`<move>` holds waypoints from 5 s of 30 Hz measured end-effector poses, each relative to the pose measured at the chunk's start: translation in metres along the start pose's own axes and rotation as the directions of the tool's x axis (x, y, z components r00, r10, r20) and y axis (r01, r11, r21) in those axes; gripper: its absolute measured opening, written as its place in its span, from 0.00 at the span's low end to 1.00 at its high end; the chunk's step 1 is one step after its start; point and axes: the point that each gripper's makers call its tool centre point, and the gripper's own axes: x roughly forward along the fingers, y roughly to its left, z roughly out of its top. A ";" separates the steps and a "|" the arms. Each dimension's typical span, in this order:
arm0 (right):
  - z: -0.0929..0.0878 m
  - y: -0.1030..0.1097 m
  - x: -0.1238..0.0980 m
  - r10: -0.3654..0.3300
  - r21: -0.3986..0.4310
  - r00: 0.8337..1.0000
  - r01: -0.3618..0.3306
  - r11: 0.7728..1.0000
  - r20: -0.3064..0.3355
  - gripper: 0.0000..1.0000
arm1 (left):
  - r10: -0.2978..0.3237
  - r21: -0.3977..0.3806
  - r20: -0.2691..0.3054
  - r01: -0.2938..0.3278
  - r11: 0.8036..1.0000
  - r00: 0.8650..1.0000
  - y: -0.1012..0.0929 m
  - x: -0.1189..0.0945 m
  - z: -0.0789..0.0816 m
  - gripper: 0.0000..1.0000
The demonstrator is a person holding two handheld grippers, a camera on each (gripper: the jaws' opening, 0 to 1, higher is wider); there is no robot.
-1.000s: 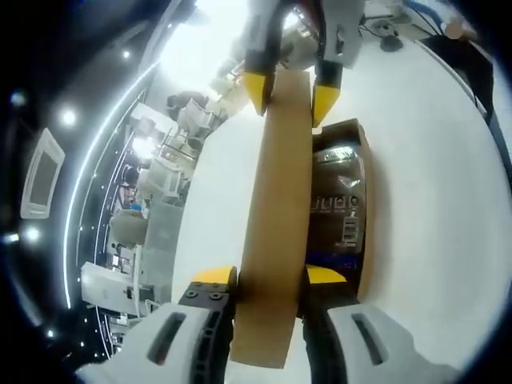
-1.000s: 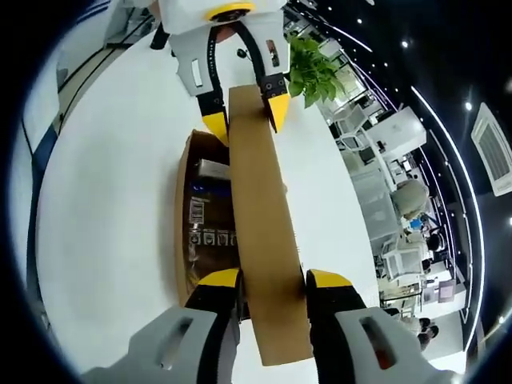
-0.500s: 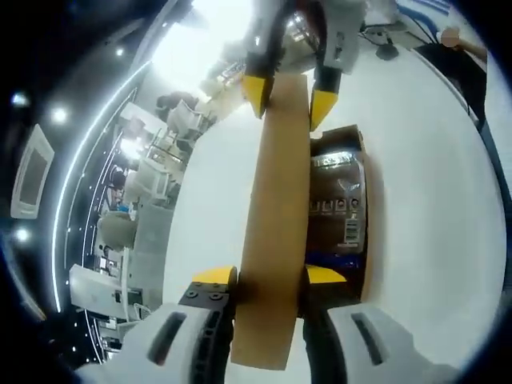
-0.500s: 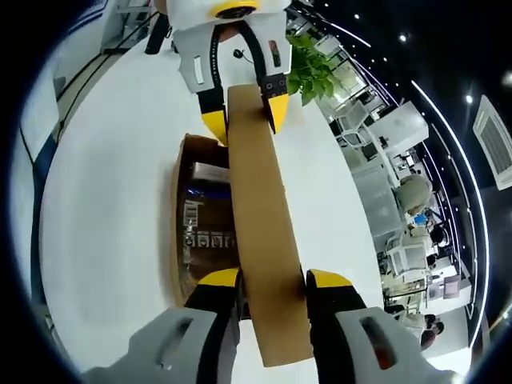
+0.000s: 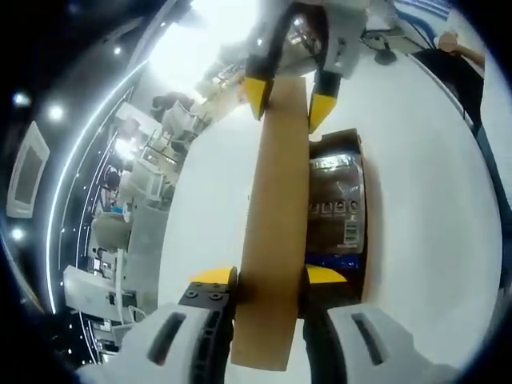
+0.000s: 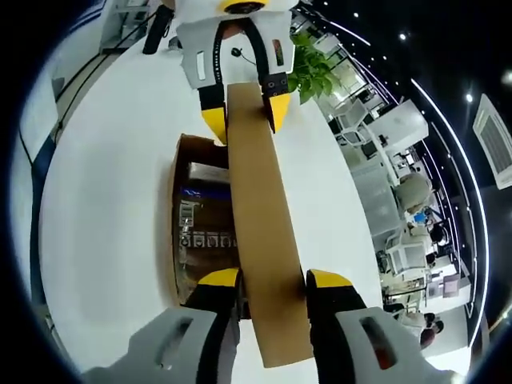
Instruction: Operate the shoe box by opening the lid, removing the specified soft item, and placing it in the target area until the item is outside and the box remains undamaged.
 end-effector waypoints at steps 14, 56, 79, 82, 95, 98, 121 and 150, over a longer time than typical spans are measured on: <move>-0.001 0.004 0.002 0.002 -0.009 1.000 -0.002 1.000 -0.003 0.31 | 0.000 0.001 0.012 0.000 1.000 1.000 -0.004 -0.003 -0.002 0.33; 0.001 -0.007 0.001 0.001 0.027 1.000 -0.001 1.000 0.012 0.31 | -0.371 -0.079 0.021 0.372 0.925 0.928 -0.133 0.042 -0.065 0.32; 0.004 -0.018 0.005 -0.003 0.049 1.000 0.002 0.999 0.014 0.31 | -0.425 -0.090 -0.036 0.420 0.903 0.905 -0.145 0.083 -0.076 0.15; 0.004 -0.017 0.005 -0.003 0.049 1.000 0.002 0.999 0.015 0.31 | -0.424 -0.117 -0.048 0.417 0.901 0.904 -0.144 0.084 -0.078 0.13; 0.003 -0.018 0.007 -0.002 0.043 1.000 0.002 0.999 0.011 0.31 | -0.439 -0.106 -0.049 0.432 0.896 0.897 -0.146 0.087 -0.081 0.07; 0.003 -0.018 0.006 -0.002 0.042 1.000 0.002 0.999 0.011 0.30 | -0.443 -0.111 -0.049 0.436 0.893 0.895 -0.145 0.089 -0.083 0.06; 0.004 -0.020 0.004 0.013 0.020 1.000 -0.013 1.000 0.020 0.30 | -0.482 -0.136 -0.071 0.470 0.872 0.873 -0.151 0.083 -0.079 0.03; 0.007 -0.031 0.007 0.030 0.000 0.999 -0.030 1.000 -0.014 0.28 | -0.501 -0.144 -0.084 0.487 0.861 0.861 -0.154 0.089 -0.084 0.03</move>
